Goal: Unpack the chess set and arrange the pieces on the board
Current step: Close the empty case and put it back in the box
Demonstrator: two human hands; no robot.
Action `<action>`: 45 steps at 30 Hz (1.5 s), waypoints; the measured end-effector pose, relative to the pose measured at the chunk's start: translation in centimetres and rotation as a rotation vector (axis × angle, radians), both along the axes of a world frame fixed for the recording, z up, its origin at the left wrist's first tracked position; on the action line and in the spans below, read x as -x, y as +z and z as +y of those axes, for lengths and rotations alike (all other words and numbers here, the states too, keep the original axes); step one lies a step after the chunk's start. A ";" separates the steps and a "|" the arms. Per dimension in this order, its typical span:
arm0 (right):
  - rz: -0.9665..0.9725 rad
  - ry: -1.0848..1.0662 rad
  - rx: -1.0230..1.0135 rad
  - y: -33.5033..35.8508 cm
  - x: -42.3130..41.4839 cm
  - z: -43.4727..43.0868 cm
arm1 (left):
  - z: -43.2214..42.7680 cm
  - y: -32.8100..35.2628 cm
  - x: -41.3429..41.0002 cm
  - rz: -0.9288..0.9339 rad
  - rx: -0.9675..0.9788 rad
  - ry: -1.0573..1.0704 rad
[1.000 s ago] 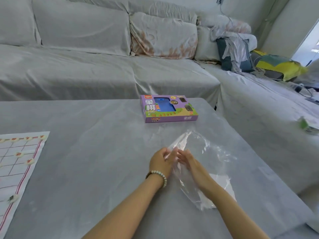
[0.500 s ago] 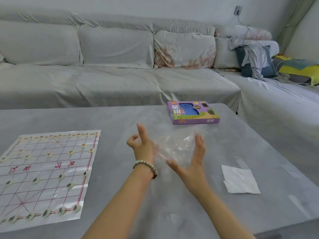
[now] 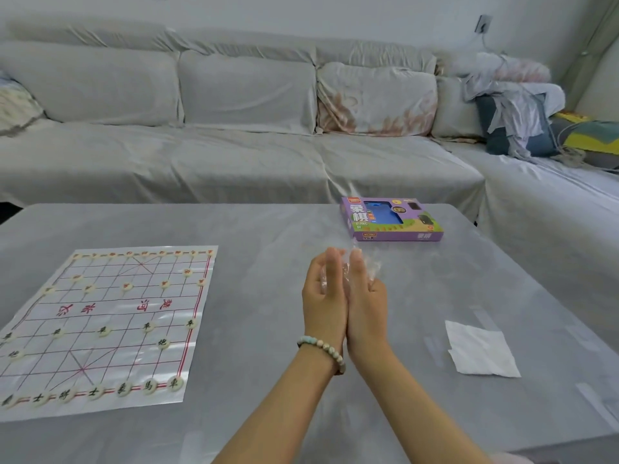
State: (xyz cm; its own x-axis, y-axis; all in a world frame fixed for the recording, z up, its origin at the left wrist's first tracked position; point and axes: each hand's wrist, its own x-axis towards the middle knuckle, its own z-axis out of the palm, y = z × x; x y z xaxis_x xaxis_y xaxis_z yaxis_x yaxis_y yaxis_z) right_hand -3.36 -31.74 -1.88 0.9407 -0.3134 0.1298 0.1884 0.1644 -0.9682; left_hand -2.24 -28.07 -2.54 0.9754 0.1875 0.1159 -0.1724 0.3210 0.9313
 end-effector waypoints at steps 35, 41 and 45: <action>0.694 -0.163 0.980 -11.3 2.1 -21.6 | -7.2 -6.0 -2.9 0.453 -0.102 -0.029; 0.423 -0.322 0.927 -13.9 3.3 -22.5 | -8.2 -8.1 -2.3 0.460 -0.160 -0.049; 0.317 -0.342 0.718 -12.0 3.0 -21.3 | -8.5 -8.6 -2.6 0.486 -0.196 -0.061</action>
